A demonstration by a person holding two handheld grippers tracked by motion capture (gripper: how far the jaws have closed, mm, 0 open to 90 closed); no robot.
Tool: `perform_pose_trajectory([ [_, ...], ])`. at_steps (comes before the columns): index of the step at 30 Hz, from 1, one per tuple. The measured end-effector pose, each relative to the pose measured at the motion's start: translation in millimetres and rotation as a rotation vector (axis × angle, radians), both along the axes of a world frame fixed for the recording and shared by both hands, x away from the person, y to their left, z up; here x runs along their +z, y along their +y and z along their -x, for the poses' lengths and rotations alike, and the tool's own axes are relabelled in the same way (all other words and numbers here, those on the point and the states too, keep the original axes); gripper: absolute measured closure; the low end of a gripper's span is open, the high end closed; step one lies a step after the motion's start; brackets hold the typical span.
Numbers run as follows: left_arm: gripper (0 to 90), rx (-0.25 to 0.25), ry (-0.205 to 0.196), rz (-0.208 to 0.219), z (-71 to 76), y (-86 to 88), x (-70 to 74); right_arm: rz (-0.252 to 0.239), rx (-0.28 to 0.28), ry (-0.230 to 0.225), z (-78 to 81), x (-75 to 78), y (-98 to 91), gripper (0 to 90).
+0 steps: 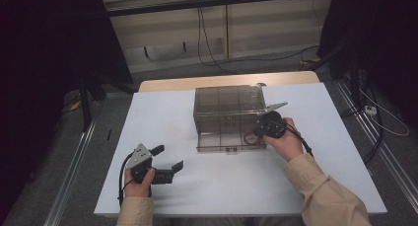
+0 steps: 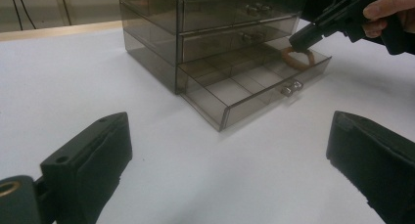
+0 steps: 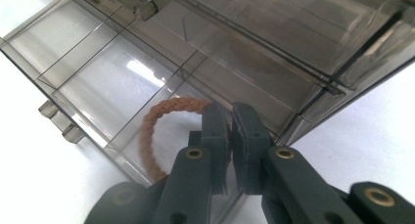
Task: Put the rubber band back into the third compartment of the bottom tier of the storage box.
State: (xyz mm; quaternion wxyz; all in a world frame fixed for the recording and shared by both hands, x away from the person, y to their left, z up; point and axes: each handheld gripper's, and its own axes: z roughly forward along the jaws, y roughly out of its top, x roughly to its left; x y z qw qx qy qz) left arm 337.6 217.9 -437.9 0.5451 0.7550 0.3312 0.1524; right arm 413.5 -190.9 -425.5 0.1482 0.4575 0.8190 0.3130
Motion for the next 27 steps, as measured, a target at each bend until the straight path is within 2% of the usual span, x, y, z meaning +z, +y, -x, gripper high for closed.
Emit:
perform_pose_trajectory([
  [9,3.1,0.001,0.0,0.001,0.0,0.0,0.1,0.002,0.004,0.007,0.5,-0.9,-0.2,85.0],
  [15,3.1,0.0,0.0,-0.002,-0.1,-0.3,-0.1,-0.014,-0.003,0.016,2.9,-1.8,0.0,84.4],
  [21,3.1,0.001,0.0,0.0,-0.1,-0.1,0.0,-0.014,-0.005,0.007,3.5,-1.2,-1.5,81.6],
  [27,3.1,0.001,0.0,-0.001,-0.1,-0.2,0.0,-0.043,0.007,-0.001,7.1,2.4,-0.7,80.5],
])
